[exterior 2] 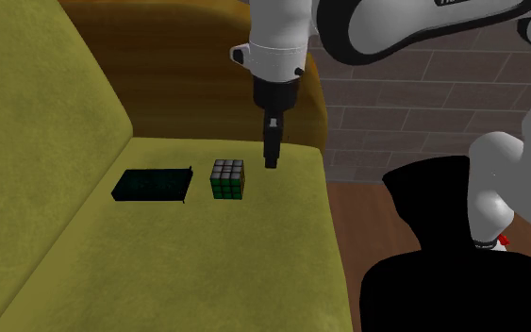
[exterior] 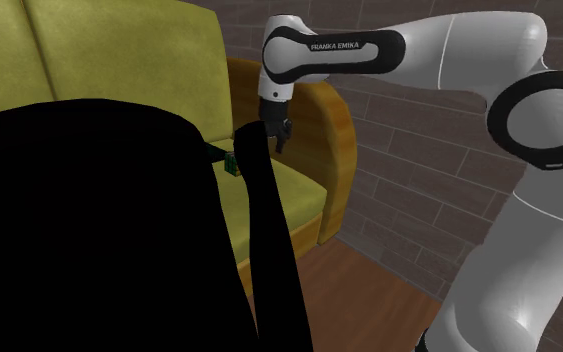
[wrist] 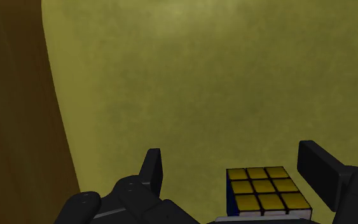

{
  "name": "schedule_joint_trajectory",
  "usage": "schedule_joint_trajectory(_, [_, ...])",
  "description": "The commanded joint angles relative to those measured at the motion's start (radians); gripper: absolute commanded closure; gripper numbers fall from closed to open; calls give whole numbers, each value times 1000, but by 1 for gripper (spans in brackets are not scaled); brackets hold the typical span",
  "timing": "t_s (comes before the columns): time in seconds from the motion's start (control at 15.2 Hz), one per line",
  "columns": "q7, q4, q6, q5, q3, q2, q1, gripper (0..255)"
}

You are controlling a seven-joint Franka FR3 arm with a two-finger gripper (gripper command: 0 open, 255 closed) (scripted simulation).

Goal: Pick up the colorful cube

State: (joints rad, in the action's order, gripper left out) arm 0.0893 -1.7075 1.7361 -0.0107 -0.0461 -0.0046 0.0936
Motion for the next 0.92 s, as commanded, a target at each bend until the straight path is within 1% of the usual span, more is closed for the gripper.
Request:
schedule_joint_trajectory(0.0, [6, 119, -30, 4, -8, 90, 8, 0])
schedule_joint_trajectory(0.2, [16, 308, -84, 14, -18, 227, 22, 0])
schedule_joint_trajectory(0.33, [23, 459, -132, 22, -23, 330, 34, 0])
schedule_joint_trajectory(0.4, [24, 503, -148, 24, -25, 360, 38, 0])
schedule_joint_trajectory(0.86, [23, 369, -40, 22, -24, 333, 35, 0])
